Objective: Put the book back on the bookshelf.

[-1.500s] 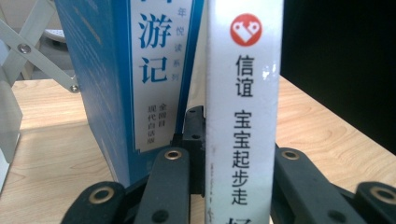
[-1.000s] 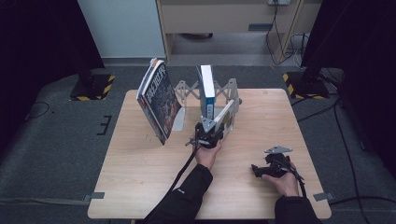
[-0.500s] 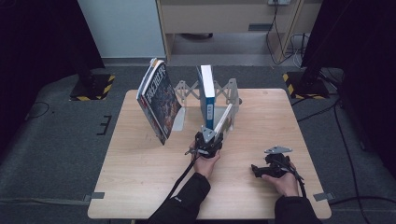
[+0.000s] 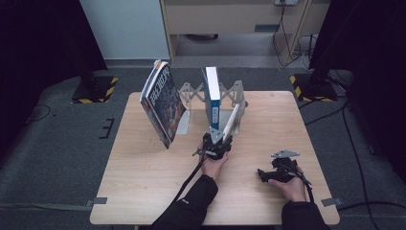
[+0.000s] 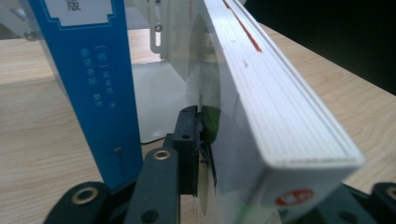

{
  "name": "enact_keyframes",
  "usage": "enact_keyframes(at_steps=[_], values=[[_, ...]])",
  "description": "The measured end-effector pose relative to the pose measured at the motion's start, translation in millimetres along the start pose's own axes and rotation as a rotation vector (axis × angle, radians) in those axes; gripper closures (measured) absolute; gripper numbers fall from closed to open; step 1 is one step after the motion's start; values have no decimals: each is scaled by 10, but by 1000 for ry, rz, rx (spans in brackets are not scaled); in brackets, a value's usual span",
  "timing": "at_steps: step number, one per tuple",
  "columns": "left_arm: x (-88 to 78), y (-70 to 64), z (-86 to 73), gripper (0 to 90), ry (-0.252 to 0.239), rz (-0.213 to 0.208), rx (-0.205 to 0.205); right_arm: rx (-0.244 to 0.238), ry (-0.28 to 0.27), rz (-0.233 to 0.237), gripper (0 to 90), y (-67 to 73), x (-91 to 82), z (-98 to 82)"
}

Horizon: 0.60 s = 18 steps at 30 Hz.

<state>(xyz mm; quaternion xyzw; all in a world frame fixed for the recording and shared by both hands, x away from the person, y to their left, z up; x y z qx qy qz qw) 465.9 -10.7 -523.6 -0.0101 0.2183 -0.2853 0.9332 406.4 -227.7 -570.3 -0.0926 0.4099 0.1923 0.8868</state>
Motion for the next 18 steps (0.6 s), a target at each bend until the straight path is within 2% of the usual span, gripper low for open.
enact_keyframes(at_steps=[4,6,9,12,18], values=[[-146,-16,-8,602,-6,-39,16,-3,1,1,39,0,-1,-2],[-242,-12,-16,597,-17,-69,7,-3,1,0,39,0,-1,-2],[-338,-2,-31,609,-16,-84,14,-2,2,-1,39,1,-2,-2],[-366,-2,-40,655,-4,-93,25,-1,2,0,40,3,-3,-2],[-304,-19,-19,658,-1,-102,21,-2,2,2,40,3,-3,-2]])
Point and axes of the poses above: each handheld gripper's, and its own axes: x roughly forward along the jaws, z roughly out of its top, y roughly to its left, the point moved 5 cm from there along x, roughly forward along the jaws, and after that the axes turned 1 degree about -z, right-handed, at the moved point
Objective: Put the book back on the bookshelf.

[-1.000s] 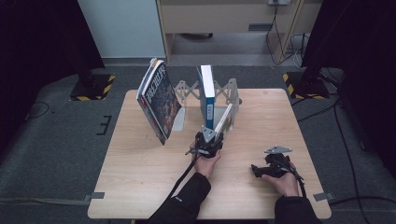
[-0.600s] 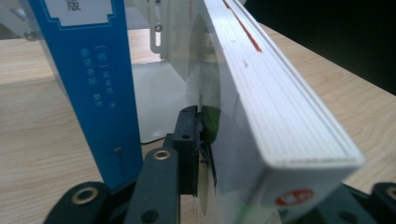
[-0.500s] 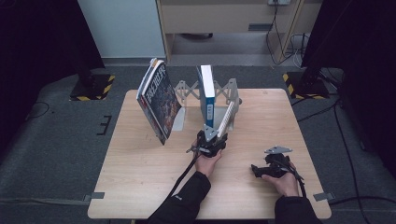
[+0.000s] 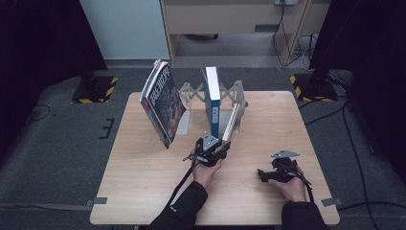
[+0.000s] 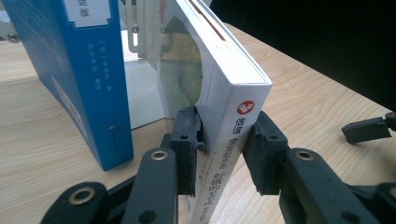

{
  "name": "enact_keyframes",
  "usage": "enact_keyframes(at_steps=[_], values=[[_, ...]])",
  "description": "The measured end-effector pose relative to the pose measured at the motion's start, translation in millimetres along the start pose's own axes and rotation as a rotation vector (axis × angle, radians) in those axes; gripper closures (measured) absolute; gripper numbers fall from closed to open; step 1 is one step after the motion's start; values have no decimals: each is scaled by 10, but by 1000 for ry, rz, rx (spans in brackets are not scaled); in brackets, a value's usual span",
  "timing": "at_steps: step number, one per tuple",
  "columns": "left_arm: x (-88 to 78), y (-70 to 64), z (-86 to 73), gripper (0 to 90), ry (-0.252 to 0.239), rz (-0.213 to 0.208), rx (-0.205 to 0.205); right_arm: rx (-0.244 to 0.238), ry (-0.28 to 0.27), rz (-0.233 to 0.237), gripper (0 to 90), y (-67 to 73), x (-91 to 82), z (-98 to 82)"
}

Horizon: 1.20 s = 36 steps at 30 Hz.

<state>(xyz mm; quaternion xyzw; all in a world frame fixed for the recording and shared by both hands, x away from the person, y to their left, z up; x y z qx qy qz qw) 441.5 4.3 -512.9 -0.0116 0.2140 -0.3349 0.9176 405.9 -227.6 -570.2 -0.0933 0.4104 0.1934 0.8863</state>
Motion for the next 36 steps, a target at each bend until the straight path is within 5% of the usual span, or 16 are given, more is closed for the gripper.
enact_keyframes(at_steps=[18,36], values=[[402,3,187,607,3,-22,-4,-3,-2,1,40,-2,2,1],[411,-23,206,637,45,-52,43,-4,-3,2,41,0,3,1]])
Point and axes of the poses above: each handheld gripper's, and its own axes: x roughly forward along the jaws, z roughly out of its top, y roughly to its left, the point moved 5 cm from there along x, roughly forward along the jaws, and after that the axes turned 1 degree about -z, right-handed, at the moved point
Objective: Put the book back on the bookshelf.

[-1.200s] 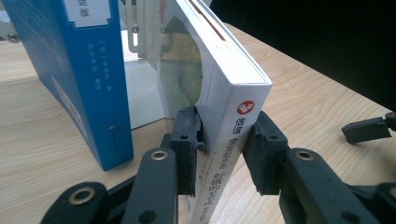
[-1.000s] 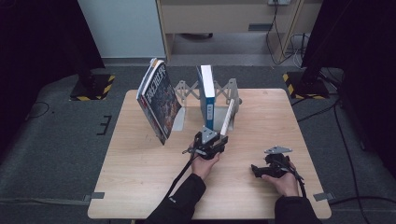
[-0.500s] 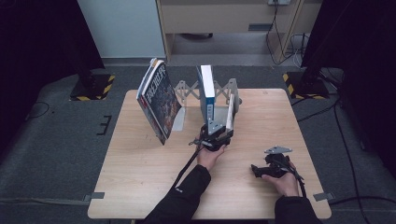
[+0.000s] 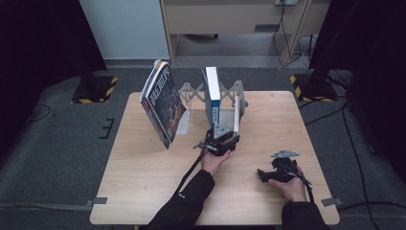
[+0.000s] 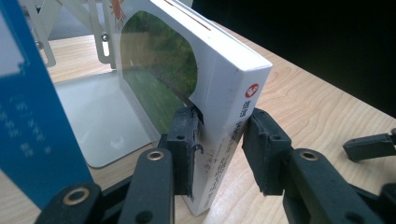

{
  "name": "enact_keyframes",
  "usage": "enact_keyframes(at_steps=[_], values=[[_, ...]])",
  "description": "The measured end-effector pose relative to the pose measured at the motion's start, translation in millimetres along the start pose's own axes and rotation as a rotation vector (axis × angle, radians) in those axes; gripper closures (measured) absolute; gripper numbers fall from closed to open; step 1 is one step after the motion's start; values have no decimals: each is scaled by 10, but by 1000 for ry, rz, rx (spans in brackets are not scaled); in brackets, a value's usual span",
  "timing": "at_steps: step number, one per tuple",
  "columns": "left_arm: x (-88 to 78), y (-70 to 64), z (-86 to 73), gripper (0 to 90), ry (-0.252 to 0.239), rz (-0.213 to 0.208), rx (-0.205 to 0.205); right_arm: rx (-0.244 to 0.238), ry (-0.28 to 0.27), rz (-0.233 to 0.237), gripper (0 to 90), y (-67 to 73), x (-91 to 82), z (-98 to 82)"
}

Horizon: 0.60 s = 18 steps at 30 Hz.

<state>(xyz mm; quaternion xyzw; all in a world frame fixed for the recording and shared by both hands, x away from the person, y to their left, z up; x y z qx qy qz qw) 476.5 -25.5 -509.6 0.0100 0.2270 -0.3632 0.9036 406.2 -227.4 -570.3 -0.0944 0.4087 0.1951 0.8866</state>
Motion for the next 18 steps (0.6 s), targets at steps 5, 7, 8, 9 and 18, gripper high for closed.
enact_keyframes(at_steps=[5,7,8,9,18], values=[[105,29,62,636,8,12,-5,-1,0,-1,41,0,0,0],[142,39,86,634,13,17,-1,0,-1,-1,41,1,0,0],[169,45,100,632,14,21,1,-1,0,0,41,0,0,0],[184,49,109,632,14,22,1,1,-1,0,41,2,0,1],[298,59,148,619,4,38,19,1,-2,1,41,3,0,1]])
Point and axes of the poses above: each handheld gripper's, and its own axes: x roughly forward along the jaws, z roughly out of its top, y roughly to its left, the point moved 5 cm from there along x, roughly forward along the jaws, and after that the axes turned 1 degree about -z, right-handed, at the moved point
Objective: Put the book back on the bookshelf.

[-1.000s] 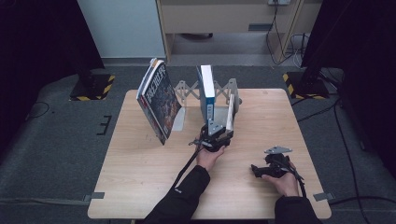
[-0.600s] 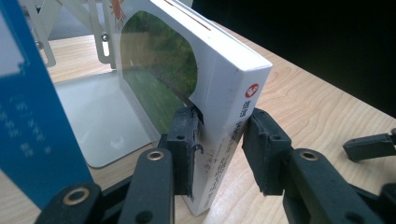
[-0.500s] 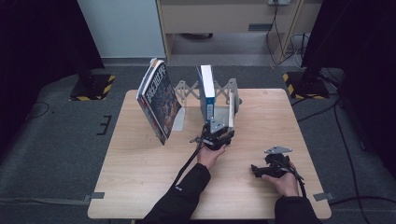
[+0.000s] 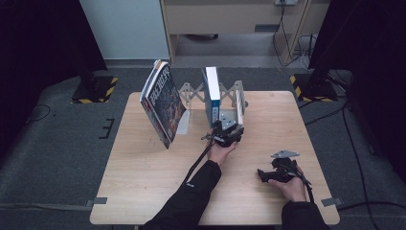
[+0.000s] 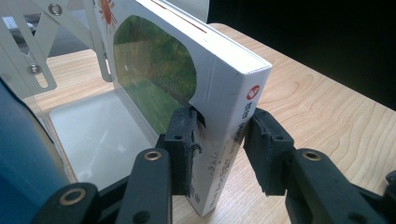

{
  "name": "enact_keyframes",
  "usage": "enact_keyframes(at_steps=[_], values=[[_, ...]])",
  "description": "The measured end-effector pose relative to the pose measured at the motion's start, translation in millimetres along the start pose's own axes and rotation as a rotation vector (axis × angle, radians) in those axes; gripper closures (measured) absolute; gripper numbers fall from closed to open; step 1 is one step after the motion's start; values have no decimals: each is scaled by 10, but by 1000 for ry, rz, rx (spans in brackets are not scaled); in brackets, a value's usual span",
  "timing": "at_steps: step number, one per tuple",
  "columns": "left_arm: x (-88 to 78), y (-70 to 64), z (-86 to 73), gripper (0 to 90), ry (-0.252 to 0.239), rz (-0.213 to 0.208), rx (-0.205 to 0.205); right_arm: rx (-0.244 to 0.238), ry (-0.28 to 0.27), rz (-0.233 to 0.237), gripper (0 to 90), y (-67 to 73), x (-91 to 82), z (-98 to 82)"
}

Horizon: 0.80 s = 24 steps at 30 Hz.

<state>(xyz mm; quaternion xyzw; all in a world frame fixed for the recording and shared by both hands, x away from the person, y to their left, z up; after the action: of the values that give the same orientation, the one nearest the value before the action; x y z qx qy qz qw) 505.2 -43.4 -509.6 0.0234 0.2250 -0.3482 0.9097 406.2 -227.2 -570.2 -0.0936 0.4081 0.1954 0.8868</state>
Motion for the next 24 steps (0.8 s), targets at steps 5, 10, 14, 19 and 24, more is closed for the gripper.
enact_keyframes(at_steps=[5,10,14,19,24], values=[[-63,-1,28,607,-3,3,13,0,0,0,42,1,-1,-1],[-253,-53,73,560,-4,-30,23,1,2,1,41,3,-3,-2],[-503,-68,78,515,10,-66,34,0,7,4,45,5,-10,-4],[-833,-23,24,444,31,-80,64,-8,21,6,63,10,-22,0],[-1164,28,-81,380,47,-103,47,-21,5,11,73,32,-68,28]])
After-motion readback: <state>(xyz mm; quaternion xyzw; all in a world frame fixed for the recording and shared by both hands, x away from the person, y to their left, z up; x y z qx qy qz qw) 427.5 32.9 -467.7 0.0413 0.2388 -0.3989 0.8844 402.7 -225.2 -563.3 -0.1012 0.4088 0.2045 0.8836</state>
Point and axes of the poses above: each handheld gripper's, and its own axes: x roughly forward along the jaws, z roughly out of its top, y roughly to its left, the point moved 5 cm from there along x, roughly forward along the jaws, and after that the axes turned 1 degree about -z, right-handed, at the moved point
